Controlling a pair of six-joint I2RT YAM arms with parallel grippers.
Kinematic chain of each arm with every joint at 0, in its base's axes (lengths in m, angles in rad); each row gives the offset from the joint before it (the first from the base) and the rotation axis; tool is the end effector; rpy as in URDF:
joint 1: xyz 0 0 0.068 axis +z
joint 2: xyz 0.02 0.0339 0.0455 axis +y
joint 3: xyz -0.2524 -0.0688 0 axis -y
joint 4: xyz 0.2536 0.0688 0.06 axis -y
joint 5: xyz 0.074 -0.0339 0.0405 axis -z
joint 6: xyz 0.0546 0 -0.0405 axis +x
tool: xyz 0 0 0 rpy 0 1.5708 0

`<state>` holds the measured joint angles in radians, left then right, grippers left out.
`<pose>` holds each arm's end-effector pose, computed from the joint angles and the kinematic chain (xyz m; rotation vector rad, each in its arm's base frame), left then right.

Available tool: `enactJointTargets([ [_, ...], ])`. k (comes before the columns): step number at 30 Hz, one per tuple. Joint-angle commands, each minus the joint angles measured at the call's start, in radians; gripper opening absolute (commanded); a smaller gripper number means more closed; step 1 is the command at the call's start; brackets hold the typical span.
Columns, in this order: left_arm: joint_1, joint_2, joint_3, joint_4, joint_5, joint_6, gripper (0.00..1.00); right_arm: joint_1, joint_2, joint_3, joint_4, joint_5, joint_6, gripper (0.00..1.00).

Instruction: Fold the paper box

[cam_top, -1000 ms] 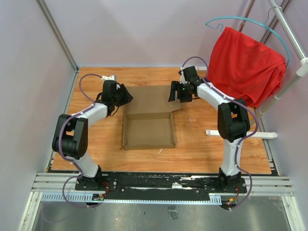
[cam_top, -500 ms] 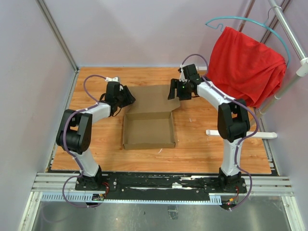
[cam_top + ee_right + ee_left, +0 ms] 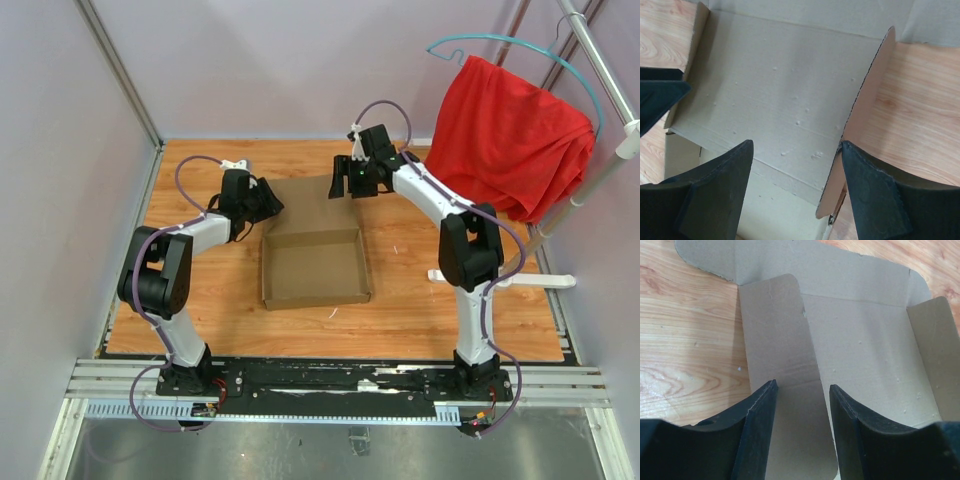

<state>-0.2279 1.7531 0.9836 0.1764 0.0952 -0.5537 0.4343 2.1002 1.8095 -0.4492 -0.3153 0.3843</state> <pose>0.3847 -0.0945 0.1566 -0.3035 2.1925 -0.5458 0.4470 0.2260 0.2313 -0.2271 2.3835 0.7676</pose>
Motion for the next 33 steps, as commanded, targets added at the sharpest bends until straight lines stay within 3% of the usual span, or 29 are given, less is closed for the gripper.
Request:
enactJointTargets([
  [1,-0.013,0.002,-0.011,0.011,0.033,0.008,0.52,0.032,0.048,0.015,-0.026,-0.025,-0.012,0.72],
  [33,-0.061,0.093,0.056,-0.047,0.013,0.031,0.52,0.092,0.159,-0.051,0.0,-0.002,0.007,0.69],
])
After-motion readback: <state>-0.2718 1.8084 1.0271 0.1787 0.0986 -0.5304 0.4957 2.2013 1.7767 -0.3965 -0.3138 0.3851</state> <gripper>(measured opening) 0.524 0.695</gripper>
